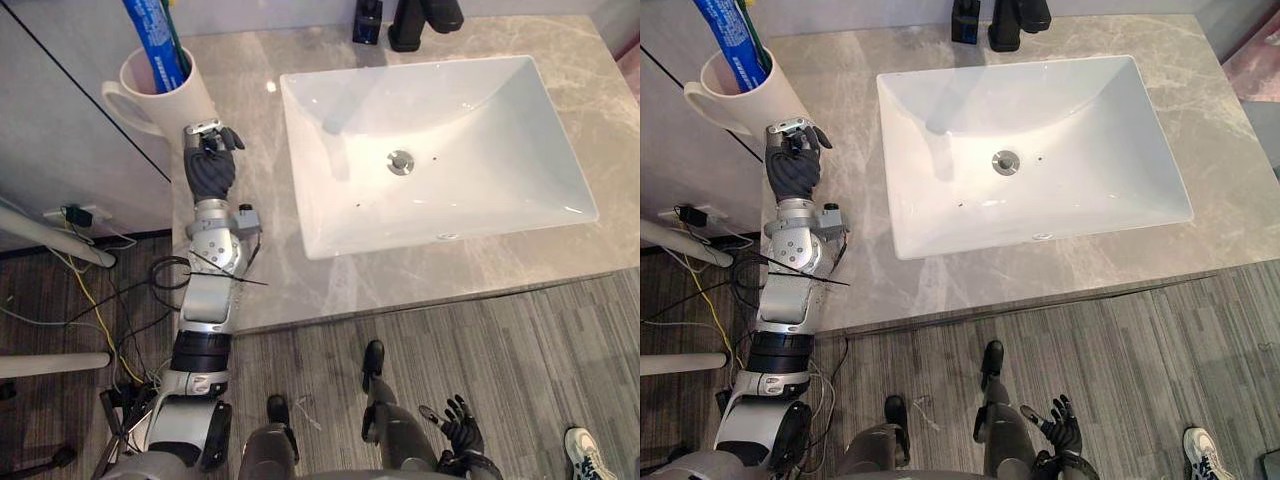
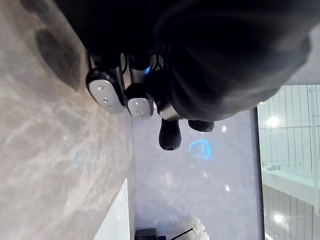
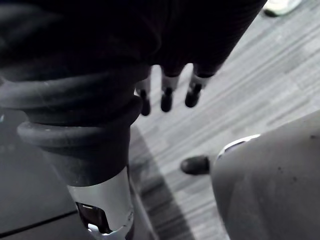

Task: Organize washtable

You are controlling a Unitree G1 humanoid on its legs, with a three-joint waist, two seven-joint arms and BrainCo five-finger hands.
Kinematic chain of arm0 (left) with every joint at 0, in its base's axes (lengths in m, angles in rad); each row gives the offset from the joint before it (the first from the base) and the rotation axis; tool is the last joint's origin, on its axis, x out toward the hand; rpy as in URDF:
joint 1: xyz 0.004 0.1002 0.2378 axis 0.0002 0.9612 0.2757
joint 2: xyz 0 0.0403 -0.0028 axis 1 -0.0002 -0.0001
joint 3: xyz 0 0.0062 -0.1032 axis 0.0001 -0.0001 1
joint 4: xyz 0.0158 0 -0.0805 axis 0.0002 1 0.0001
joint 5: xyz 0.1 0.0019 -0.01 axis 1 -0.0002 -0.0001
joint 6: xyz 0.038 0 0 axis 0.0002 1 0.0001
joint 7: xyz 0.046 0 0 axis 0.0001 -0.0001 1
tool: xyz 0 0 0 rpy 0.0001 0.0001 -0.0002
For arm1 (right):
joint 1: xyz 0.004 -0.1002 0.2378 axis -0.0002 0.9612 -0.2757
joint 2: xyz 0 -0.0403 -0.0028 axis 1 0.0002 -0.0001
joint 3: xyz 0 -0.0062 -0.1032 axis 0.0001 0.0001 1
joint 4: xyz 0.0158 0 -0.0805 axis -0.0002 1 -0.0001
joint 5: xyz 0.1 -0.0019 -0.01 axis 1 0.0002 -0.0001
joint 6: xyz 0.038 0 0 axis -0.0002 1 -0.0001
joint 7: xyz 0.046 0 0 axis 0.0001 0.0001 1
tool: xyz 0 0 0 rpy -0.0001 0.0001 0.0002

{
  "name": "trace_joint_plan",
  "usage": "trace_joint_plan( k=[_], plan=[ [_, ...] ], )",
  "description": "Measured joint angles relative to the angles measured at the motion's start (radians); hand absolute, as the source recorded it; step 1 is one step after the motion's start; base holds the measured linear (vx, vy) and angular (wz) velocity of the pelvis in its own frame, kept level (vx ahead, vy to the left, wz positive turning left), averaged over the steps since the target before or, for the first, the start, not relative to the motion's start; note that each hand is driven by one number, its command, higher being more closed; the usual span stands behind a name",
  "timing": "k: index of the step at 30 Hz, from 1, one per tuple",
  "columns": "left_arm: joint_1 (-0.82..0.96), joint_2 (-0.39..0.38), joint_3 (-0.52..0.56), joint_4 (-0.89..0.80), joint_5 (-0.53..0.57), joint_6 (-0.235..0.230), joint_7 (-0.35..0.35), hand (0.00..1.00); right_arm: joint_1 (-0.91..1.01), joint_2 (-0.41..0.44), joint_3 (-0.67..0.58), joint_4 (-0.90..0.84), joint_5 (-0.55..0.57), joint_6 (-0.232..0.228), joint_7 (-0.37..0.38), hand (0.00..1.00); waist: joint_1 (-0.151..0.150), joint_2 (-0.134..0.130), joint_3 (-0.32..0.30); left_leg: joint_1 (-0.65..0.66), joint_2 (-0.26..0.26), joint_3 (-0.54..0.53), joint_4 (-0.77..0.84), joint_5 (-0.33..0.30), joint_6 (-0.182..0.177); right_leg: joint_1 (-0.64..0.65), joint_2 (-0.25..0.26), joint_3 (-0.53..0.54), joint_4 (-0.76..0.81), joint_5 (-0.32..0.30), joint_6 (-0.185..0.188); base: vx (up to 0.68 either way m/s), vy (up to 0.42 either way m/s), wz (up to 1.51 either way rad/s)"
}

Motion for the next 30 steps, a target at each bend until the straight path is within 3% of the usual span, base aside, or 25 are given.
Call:
trace_joint_plan(
  k=[20,26,30],
  plan=[
    [-0.021,0.029,-0.049,0.011,-0.001,-0.007,-0.011,1.0,0.0,0.001,-0.005,0.03,0.002,-0.016,-0.003,0.0,-0.004,-0.002,0.02,-0.011,0.002,-0.021,0.031,-0.003,-0.004,0.012,-0.003,-0.012,0.0,0.005,0.0,-0.01,0.047,0.02],
    [0.14,0.027,-0.109,-0.151,-0.001,-0.017,-0.053,1.0,-0.018,0.008,-0.023,0.086,0.0,-0.017,0.0,0.0,-0.002,-0.001,0.02,0.041,0.001,-0.049,0.014,-0.004,-0.005,0.066,-0.001,-0.027,0.0,-0.001,0.005,0.02,0.054,0.05],
    [0.294,0.026,-0.105,-0.33,-0.012,-0.059,-0.083,1.0,-0.04,0.004,-0.035,0.146,0.0,-0.017,0.001,0.0,0.027,0.009,0.012,0.103,0.0,-0.068,-0.004,-0.004,-0.005,0.133,-0.003,-0.047,0.0,-0.016,0.01,0.0,0.031,0.14]
  ],
)
